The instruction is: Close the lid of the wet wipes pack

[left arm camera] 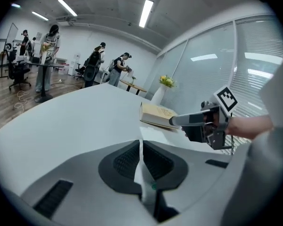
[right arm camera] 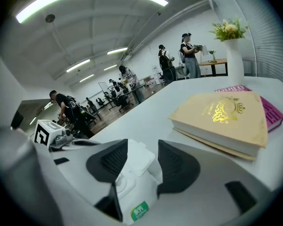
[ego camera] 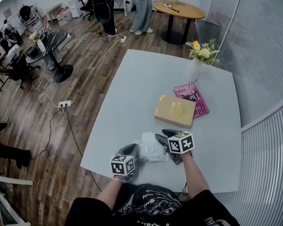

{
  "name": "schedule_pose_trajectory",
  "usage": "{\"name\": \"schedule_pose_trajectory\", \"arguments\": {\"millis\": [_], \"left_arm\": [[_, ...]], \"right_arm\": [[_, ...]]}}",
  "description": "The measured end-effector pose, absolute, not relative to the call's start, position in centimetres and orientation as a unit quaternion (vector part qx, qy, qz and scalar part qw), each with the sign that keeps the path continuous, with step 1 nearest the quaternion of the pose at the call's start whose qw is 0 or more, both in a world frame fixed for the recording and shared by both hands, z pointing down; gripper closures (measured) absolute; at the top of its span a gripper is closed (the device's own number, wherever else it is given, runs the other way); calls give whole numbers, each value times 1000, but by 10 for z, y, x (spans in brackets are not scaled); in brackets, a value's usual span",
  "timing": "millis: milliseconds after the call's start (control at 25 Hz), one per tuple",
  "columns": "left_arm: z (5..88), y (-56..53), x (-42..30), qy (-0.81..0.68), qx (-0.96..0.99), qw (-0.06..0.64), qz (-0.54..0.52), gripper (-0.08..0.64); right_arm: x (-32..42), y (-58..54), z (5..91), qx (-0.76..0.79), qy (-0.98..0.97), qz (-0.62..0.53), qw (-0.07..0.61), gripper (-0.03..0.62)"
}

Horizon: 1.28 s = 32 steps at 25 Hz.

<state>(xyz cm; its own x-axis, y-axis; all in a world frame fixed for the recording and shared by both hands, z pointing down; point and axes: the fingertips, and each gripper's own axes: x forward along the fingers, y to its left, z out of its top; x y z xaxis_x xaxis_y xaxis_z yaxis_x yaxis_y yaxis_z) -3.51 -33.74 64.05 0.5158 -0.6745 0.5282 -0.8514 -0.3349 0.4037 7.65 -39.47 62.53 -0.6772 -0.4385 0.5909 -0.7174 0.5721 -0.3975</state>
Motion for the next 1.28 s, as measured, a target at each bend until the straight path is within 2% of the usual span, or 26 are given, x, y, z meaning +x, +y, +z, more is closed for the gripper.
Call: {"name": "schedule_pose_trajectory", "arguments": {"millis": [280,520,760,1280], "left_arm": [[653,-334,-28,-443,813,331,182,541],[657,-337,-28,-458,810,301,208,541],[658,-339,-26,-461,808,291,222,541],[660,-340,-26,-466,811,280,217,541]], "right_arm": [[72,-411,652,313,-837,366,261,390],[57,-401,669,231,-849,359,311,428],[46,-393,672,191,-850,383,307,437],[48,-391,654,178,-866,374,280,528]]}}
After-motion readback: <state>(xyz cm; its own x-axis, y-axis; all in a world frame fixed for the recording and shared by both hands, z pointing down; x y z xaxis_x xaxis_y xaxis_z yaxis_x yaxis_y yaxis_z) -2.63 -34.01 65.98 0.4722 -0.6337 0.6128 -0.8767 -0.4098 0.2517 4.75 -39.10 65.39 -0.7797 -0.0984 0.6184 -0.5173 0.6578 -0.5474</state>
